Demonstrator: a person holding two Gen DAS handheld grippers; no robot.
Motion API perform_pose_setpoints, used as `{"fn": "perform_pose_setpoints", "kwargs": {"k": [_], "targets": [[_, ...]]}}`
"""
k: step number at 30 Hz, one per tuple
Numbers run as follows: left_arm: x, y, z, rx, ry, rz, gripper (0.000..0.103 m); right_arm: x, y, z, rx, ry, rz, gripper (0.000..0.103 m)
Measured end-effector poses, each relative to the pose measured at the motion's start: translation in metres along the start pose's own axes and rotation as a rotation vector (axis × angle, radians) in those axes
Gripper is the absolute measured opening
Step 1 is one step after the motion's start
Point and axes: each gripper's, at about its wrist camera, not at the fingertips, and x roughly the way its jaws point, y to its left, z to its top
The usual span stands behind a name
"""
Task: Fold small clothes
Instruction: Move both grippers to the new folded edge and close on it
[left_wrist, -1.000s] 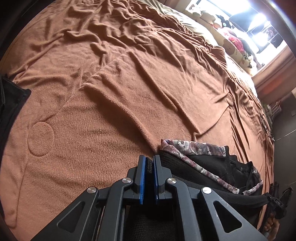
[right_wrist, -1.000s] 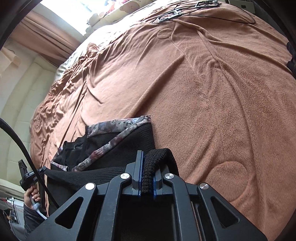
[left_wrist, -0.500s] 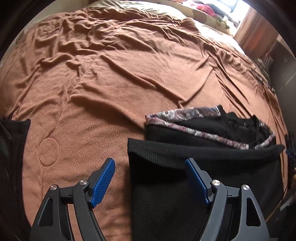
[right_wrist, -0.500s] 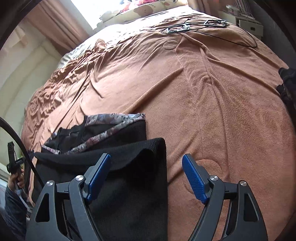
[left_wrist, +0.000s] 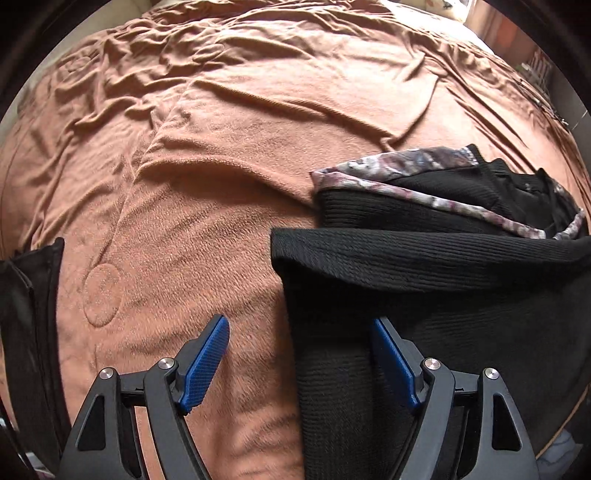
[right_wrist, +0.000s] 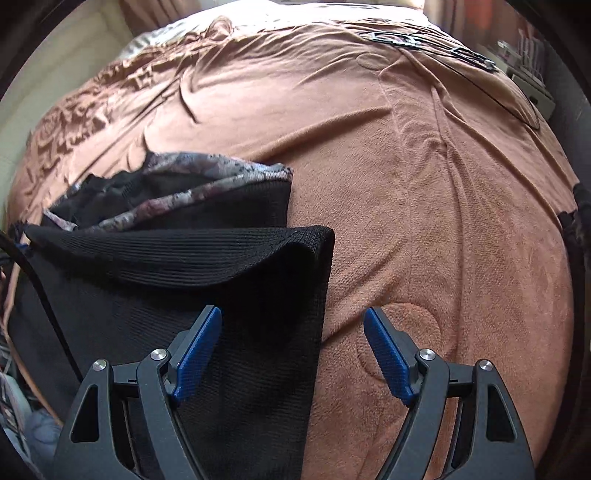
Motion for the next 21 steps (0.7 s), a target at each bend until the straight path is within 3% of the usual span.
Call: {"fn": "perform_pose_setpoints", "kwargs": {"k": [3, 10, 14, 18, 21], "targets": [[0.007, 0.006, 0.010, -0.013, -0.011, -0.008, 0.080, 0.014, 0.007, 0.008, -0.021, 0.002, -0.046, 0.075], [0.021, 0.016, 0.045, -0.032, -0.057, -0.024, 0.080, 0.033, 0.005, 0.038, -0.006, -0.048, -0.039, 0.047], [0.023, 0.020, 0.057, -0.058, -0.096, -0.051, 0.078, 0.043, -0.006, 0.049, 0.056, -0.067, -0.017, 0.036], [0.014, 0.026, 0.058, -0.099, -0.132, -0.110, 0.060, 0.044, -0.013, 0.049, 0.087, -0.086, 0.028, 0.031], [0.008, 0.030, 0.054, -0.118, -0.145, -0.162, 0.056, 0.041, -0.014, 0.045, 0.086, -0.097, 0.063, 0.031]]}}
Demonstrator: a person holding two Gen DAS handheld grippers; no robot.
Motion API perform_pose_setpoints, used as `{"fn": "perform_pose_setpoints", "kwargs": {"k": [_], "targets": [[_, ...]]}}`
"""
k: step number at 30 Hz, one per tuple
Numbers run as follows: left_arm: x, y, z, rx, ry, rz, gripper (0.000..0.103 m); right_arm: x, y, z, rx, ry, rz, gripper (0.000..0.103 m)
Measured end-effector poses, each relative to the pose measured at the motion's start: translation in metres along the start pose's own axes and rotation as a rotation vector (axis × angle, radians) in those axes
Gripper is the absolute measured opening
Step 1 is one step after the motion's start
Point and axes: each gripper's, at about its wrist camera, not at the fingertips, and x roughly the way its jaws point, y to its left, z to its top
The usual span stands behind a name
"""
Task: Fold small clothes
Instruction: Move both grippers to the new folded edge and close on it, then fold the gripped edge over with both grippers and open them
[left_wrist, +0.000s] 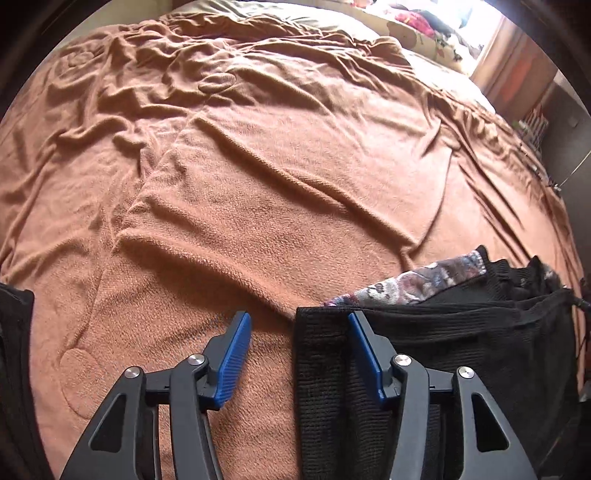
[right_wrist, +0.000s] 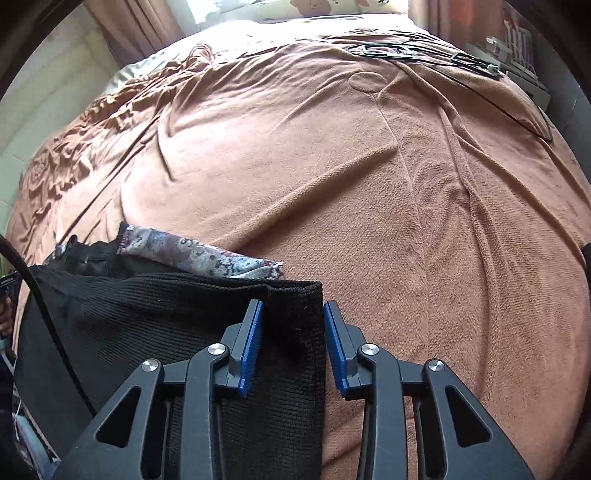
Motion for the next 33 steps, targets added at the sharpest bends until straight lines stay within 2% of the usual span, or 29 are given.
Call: {"fn": "perform_pose_setpoints", "kwargs": {"k": [2, 6, 9, 11, 12, 13, 16, 25, 33], "targets": [[-0.001, 0.001, -0.003, -0.009, 0.011, -0.032, 0.055, -0.001, -0.002, -0.003, 0.000, 0.002, 0.019, 0.031], [0.006, 0.000, -0.009, -0.003, 0.032, -0.043, 0.045, -0.004, -0.010, -0.004, 0.010, 0.004, 0.044, 0.031], [0.011, -0.002, -0.013, 0.029, 0.014, -0.035, 0.041, -0.003, -0.015, -0.002, 0.024, -0.002, 0.056, 0.020], [0.011, -0.004, -0.013, 0.039, 0.001, -0.055, 0.028, -0.002, -0.016, 0.000, 0.036, -0.005, 0.067, 0.012], [0.009, -0.005, -0.013, 0.042, -0.002, -0.066, 0.015, -0.002, -0.015, 0.000, 0.042, -0.005, 0.077, 0.006], [0.006, -0.008, -0.013, 0.051, -0.008, -0.059, 0.007, -0.003, -0.014, 0.000, 0.041, -0.010, 0.080, 0.004], [-0.008, -0.016, -0.012, 0.095, -0.051, -0.003, 0.006, -0.013, -0.006, -0.002, 0.015, -0.038, 0.042, 0.003], [-0.065, -0.027, 0.000, 0.106, -0.169, 0.006, 0.006, -0.062, 0.003, -0.005, 0.007, -0.133, 0.019, 0.003], [-0.063, -0.028, 0.019, 0.092, -0.180, 0.043, 0.006, -0.064, 0.005, 0.006, 0.005, -0.156, -0.004, 0.003]]}}
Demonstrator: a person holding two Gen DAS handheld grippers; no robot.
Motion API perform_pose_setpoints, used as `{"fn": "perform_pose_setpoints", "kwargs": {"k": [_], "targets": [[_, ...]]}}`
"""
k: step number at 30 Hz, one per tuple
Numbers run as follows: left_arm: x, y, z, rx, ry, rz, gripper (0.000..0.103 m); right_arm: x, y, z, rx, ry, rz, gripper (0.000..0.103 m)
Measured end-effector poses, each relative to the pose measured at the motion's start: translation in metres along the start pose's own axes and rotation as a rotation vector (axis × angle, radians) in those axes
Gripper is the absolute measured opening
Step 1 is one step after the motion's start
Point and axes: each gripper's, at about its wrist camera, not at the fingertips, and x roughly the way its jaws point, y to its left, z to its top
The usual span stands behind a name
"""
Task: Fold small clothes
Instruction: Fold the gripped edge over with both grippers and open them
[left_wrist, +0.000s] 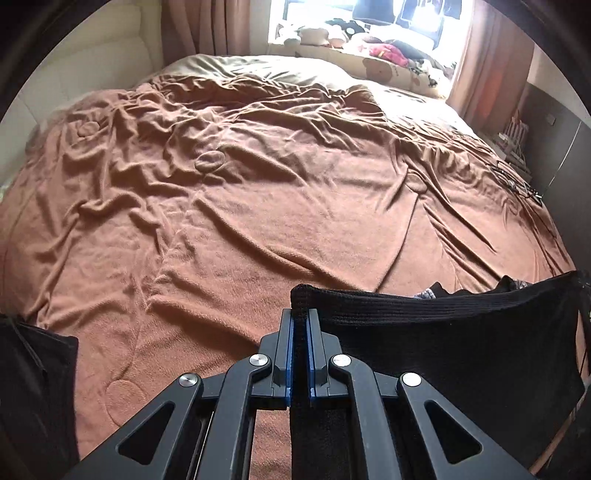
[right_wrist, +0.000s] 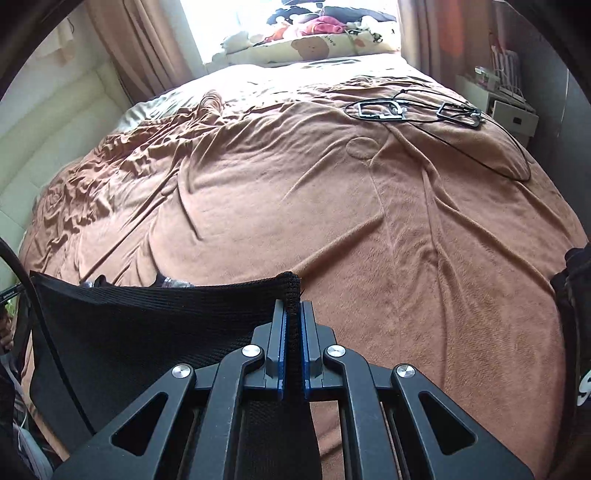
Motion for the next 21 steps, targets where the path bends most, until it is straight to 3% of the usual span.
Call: {"fn": "perform_pose_setpoints", "kwargs": {"k": [11, 21], "targets": [[0.075, 0.004, 0.009, 0.009, 0.110, 0.050, 0.006, 0.071, -0.005, 0.019, 0.012, 0.101, -0.054, 0.003], [0.110, 0.003, 0.012, 0.028, 0.156, 0.082, 0.007, 0.110, -0.001, 0.030, 0.000, 0.144, -0.092, 0.003]]}}
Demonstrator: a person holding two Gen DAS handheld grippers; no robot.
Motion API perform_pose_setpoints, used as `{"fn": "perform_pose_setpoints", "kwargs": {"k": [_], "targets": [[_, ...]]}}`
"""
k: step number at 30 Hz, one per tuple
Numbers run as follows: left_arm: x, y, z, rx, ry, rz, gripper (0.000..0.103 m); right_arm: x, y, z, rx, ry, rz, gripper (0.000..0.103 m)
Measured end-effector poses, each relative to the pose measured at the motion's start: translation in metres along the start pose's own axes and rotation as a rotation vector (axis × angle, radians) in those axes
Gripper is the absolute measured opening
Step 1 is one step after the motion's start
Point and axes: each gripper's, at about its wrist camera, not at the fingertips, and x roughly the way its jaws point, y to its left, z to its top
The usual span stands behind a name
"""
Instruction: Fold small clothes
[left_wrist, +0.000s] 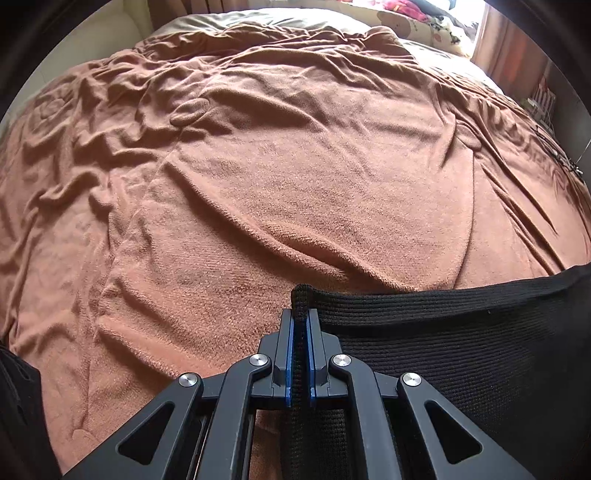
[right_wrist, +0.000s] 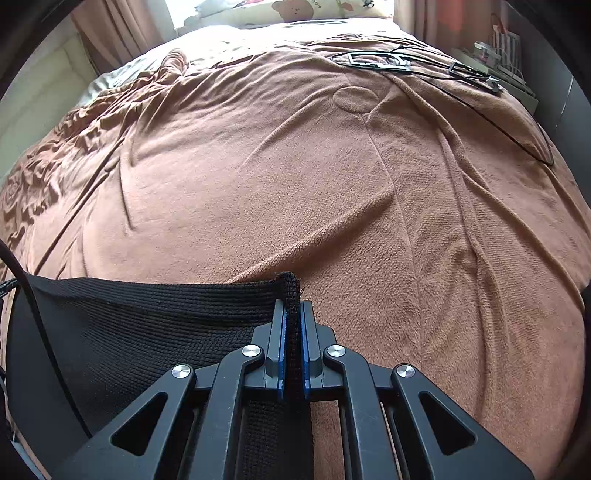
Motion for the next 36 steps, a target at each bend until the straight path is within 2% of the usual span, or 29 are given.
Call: {"fn": "perform_pose_setpoints", "kwargs": {"k": [2, 3, 4, 5, 6, 7, 14, 20, 25, 30, 36], "targets": [[-0.002, 0.000, 0.000, -0.011, 0.005, -0.009, 0.010, 0.000, 0.000, 0.000, 0.009, 0.000, 0.011, 0.006], [-0.004, 0.001, 0.000, -0.016, 0.008, -0.011, 0.019, -0.003, -0.002, -0.001, 0.021, -0.004, 0.032, 0.011], [-0.008, 0.001, -0.001, -0.020, 0.010, -0.010, 0.033, -0.006, -0.004, -0.002, 0.034, -0.010, 0.050, 0.023], [-0.012, 0.002, -0.003, -0.023, 0.006, -0.009, 0.042, -0.011, -0.007, -0.003, 0.045, -0.018, 0.060, 0.034], [-0.017, 0.003, -0.004, -0.024, -0.002, -0.010, 0.058, -0.016, -0.010, -0.004, 0.053, -0.031, 0.068, 0.054], [-0.024, 0.003, -0.006, -0.027, -0.017, -0.015, 0.065, -0.023, -0.013, -0.007, 0.059, -0.046, 0.074, 0.062], [-0.064, 0.011, -0.024, -0.075, -0.054, -0.048, 0.070, -0.063, -0.023, -0.031, 0.063, -0.068, 0.123, 0.062], [-0.099, 0.011, -0.050, -0.106, -0.071, -0.057, 0.071, -0.099, -0.037, -0.063, 0.095, -0.073, 0.156, 0.062], [-0.129, 0.007, -0.081, -0.127, -0.084, -0.089, 0.071, -0.127, -0.044, -0.092, 0.101, -0.082, 0.163, 0.076], [-0.152, 0.004, -0.114, -0.156, -0.100, -0.112, 0.071, -0.150, -0.051, -0.122, 0.120, -0.079, 0.195, 0.079], [-0.171, 0.002, -0.150, -0.190, -0.112, -0.126, 0.071, -0.173, -0.055, -0.158, 0.138, -0.076, 0.233, 0.089]]}}
